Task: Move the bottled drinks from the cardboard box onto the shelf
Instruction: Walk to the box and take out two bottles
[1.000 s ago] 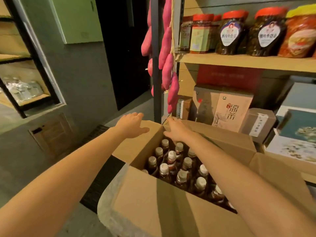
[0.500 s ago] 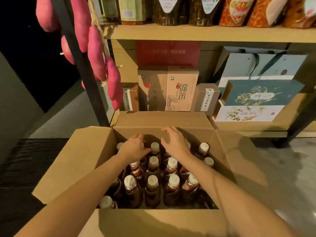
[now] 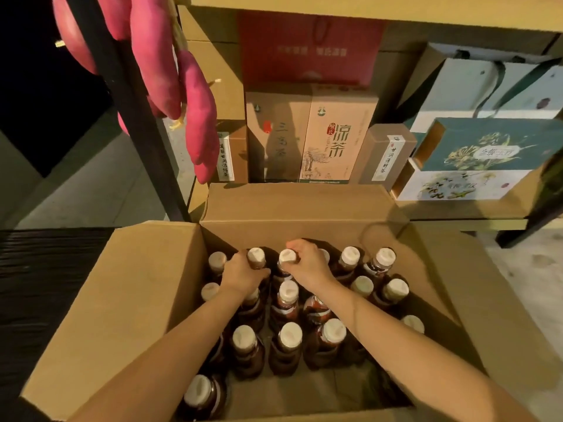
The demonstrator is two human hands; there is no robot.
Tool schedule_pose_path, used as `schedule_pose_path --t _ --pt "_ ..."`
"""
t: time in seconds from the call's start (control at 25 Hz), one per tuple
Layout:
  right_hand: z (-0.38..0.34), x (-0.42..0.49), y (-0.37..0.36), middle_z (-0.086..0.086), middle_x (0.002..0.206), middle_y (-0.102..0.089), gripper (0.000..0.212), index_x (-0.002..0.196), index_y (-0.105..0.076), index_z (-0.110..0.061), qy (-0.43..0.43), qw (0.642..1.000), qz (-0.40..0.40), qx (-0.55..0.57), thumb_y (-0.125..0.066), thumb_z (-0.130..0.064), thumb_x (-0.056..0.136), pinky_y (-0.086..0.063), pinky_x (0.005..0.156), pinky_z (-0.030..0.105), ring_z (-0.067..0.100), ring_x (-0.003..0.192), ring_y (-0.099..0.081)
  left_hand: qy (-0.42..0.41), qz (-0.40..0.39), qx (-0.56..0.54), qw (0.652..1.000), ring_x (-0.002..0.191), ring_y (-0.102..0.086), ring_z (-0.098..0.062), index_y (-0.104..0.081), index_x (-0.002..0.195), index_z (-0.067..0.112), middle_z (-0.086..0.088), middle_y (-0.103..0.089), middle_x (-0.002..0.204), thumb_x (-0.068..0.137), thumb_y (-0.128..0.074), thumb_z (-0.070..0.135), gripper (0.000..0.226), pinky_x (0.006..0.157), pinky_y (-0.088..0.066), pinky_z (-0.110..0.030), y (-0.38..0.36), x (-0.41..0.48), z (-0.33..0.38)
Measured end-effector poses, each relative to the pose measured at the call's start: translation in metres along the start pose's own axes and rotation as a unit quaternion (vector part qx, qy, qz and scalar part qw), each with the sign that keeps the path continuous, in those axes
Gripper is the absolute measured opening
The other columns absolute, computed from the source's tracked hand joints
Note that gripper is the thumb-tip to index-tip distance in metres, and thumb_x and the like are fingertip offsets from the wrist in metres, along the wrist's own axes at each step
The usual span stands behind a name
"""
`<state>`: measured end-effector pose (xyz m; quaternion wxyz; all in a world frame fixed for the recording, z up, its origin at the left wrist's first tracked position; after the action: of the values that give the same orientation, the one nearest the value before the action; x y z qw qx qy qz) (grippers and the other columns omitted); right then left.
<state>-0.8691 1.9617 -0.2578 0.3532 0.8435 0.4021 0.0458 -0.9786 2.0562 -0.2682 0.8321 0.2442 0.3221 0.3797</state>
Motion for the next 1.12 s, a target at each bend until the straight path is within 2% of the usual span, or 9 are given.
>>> schedule_pose_path --t 0.08,0.2,0.28,0.36,0.52,0.72,0.92,1.12 --pt "0.004 0.004 -0.004 0.006 0.119 -0.061 0.041 0.118 -0.059 -0.008 -0.013 1.000 -0.011 0.003 -0.070 -0.009 0.079 -0.038 0.085 0.021 0.019 0.113 -0.055 0.041 -0.014 -0.063 0.997 0.120 -0.052 -0.028 -0.053 0.124 0.006 -0.012 -0.059 0.125 0.077 -0.074 0.015 0.052 0.100 -0.041 -0.038 -0.005 0.006 -0.005" --pt "0.011 0.011 -0.007 0.005 0.119 -0.061 0.046 0.118 -0.059 -0.011 -0.040 0.996 -0.076 0.013 -0.074 -0.010 0.075 -0.043 0.091 0.028 0.021 0.114 -0.055 0.079 -0.040 -0.113 0.990 0.122 -0.050 -0.029 -0.052 0.127 0.005 -0.012 -0.058 0.128 0.074 -0.075 0.006 0.058 0.104 -0.040 -0.038 -0.006 0.015 -0.008" --pt "0.012 0.014 -0.008 0.006 0.119 -0.062 0.046 0.117 -0.059 -0.011 -0.046 0.993 -0.107 -0.018 -0.075 -0.009 0.074 -0.045 0.096 0.034 0.023 0.115 -0.056 0.091 -0.051 -0.112 0.988 0.121 -0.050 -0.029 -0.052 0.127 0.003 -0.012 -0.058 0.126 0.075 -0.074 0.002 0.057 0.102 -0.040 -0.036 -0.005 0.018 -0.009" --pt "0.013 0.017 -0.009 0.007 0.123 -0.061 0.049 0.120 -0.057 -0.010 -0.054 0.990 -0.117 -0.055 -0.075 -0.010 0.075 -0.044 0.098 0.034 0.024 0.118 -0.054 0.088 -0.060 -0.080 0.991 0.121 -0.051 -0.028 -0.051 0.128 0.004 -0.010 -0.058 0.126 0.074 -0.074 0.002 0.059 0.099 -0.041 -0.036 -0.005 0.020 -0.010" --pt "0.019 0.019 -0.018 0.008 0.130 -0.058 0.051 0.127 -0.053 -0.011 -0.105 0.987 -0.119 -0.026 -0.072 -0.008 0.079 -0.041 0.104 0.037 0.025 0.124 -0.050 0.081 -0.067 0.004 0.994 0.121 -0.051 -0.030 -0.046 0.129 0.005 -0.011 -0.057 0.125 0.073 -0.078 0.011 0.065 0.098 -0.042 -0.040 -0.003 0.023 -0.010" --pt "0.025 0.018 -0.030 0.009 0.130 -0.058 0.054 0.128 -0.053 -0.010 -0.173 0.981 -0.076 0.048 -0.073 -0.009 0.078 -0.040 0.106 0.041 0.026 0.125 -0.050 0.050 -0.075 0.021 0.996 0.118 -0.055 -0.029 -0.056 0.123 0.005 -0.012 -0.062 0.120 0.071 -0.078 0.008 0.056 0.098 -0.044 -0.040 -0.002 0.029 -0.009" --pt "0.027 0.016 -0.025 0.008 0.129 -0.059 0.053 0.126 -0.055 -0.011 -0.151 0.984 -0.068 0.065 -0.075 -0.011 0.077 -0.040 0.105 0.038 0.024 0.124 -0.051 0.044 -0.069 -0.008 0.997 0.120 -0.052 -0.027 -0.051 0.127 0.004 -0.004 -0.058 0.118 0.074 -0.077 0.011 0.059 0.097 -0.042 -0.036 -0.003 0.024 -0.009" --pt "0.017 0.007 -0.018 0.007 0.132 -0.058 0.059 0.131 -0.052 -0.013 -0.118 0.986 -0.055 0.101 -0.075 -0.009 0.076 -0.039 0.107 0.041 0.024 0.126 -0.050 -0.001 -0.051 -0.050 0.997 0.123 -0.050 -0.027 -0.050 0.132 0.007 -0.010 -0.057 0.130 0.075 -0.077 0.017 0.064 0.100 -0.041 -0.038 0.003 0.011 -0.004"
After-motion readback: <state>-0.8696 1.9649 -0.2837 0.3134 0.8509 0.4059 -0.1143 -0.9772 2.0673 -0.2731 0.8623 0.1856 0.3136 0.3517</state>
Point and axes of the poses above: each hand's wrist, its own x-axis towards the middle knuckle, its own y-axis out of the back of the hand, z = x × y, the point moved 4 cm from there along x, towards the middle knuckle
